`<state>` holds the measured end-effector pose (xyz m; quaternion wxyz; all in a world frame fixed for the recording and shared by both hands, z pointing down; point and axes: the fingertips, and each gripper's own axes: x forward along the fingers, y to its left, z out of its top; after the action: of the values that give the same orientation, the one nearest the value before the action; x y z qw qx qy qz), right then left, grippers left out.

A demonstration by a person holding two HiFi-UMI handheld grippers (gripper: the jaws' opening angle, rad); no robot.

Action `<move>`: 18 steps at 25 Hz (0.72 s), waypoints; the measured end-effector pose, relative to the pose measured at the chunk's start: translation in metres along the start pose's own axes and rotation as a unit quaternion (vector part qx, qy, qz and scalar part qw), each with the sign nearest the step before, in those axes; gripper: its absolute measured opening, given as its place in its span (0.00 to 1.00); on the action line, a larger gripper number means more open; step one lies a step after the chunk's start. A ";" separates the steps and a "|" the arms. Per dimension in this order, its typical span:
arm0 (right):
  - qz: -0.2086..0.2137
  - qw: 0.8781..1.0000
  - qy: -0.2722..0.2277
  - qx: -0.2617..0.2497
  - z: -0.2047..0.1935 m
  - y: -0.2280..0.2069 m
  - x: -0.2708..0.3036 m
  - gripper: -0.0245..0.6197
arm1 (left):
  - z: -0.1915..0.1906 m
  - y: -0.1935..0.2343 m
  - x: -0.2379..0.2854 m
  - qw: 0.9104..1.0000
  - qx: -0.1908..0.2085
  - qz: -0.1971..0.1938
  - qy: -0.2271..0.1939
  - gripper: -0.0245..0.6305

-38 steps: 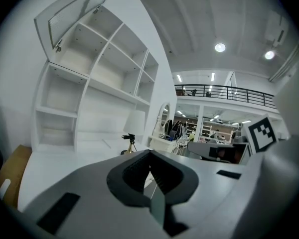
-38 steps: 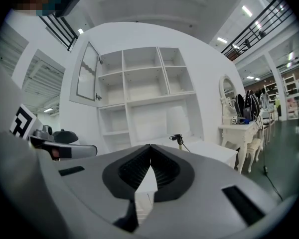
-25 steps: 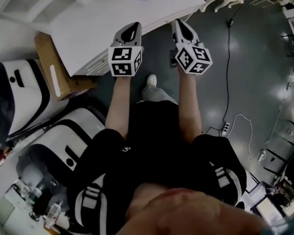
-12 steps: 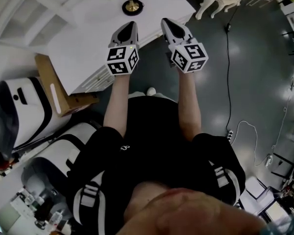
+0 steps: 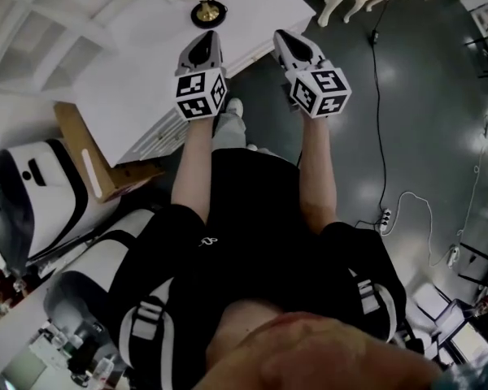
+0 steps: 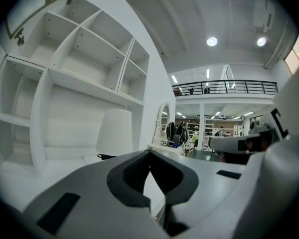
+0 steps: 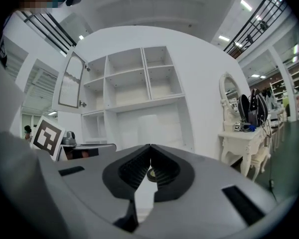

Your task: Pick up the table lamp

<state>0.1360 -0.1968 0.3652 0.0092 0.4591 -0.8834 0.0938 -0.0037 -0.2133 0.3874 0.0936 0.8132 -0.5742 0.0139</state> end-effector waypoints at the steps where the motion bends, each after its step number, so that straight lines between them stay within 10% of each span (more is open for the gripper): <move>1: -0.009 1.000 0.001 0.001 0.001 -0.008 -0.002 0.07 | -0.004 0.001 0.006 1.000 -0.001 -0.002 0.004 0.05; 18: 0.050 0.997 0.047 0.017 -0.040 -0.035 0.102 0.07 | -0.066 0.062 0.090 0.999 -0.008 0.018 0.046 0.05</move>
<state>0.1026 -0.2919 0.4207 0.0388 0.4097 -0.9020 0.1304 -0.0257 -0.3056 0.4724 0.1259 0.8002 -0.5843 0.0488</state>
